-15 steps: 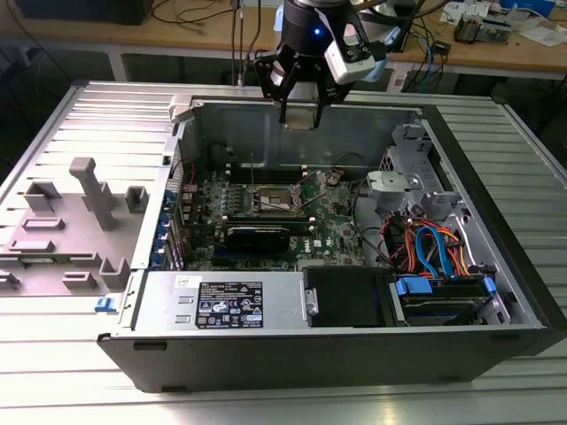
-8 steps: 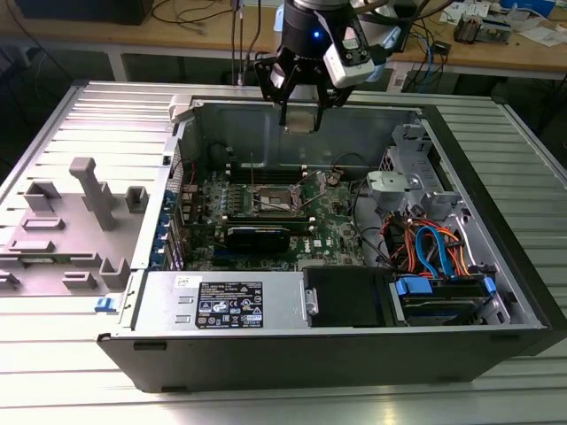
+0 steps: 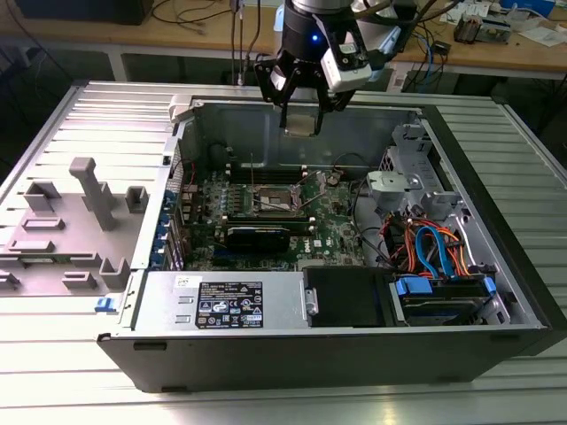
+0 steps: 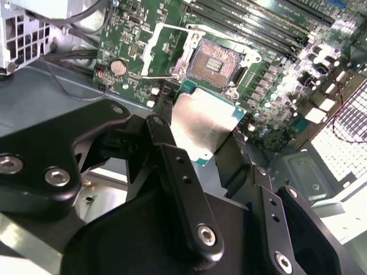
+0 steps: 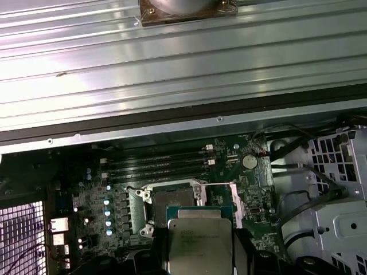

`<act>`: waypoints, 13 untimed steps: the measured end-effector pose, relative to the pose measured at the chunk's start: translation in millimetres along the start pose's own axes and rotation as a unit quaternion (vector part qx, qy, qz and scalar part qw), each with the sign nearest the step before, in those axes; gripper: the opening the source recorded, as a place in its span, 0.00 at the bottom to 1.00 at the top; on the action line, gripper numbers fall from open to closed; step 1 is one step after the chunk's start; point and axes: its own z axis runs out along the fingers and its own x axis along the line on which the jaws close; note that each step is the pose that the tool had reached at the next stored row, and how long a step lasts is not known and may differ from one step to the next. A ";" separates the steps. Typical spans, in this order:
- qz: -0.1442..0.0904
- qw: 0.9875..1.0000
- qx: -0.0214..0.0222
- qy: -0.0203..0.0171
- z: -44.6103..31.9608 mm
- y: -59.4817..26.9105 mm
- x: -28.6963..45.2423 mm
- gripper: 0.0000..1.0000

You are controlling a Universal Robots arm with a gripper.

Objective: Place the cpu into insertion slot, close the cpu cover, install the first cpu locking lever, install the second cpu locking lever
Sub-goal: 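Place the cpu into insertion slot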

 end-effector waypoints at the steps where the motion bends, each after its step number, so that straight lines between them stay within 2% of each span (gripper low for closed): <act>1: 0.000 1.000 0.000 0.000 -0.1 -1.1 -0.1 0.54; 13: 0.004 1.000 0.000 0.000 -0.2 -3.1 -0.4 0.54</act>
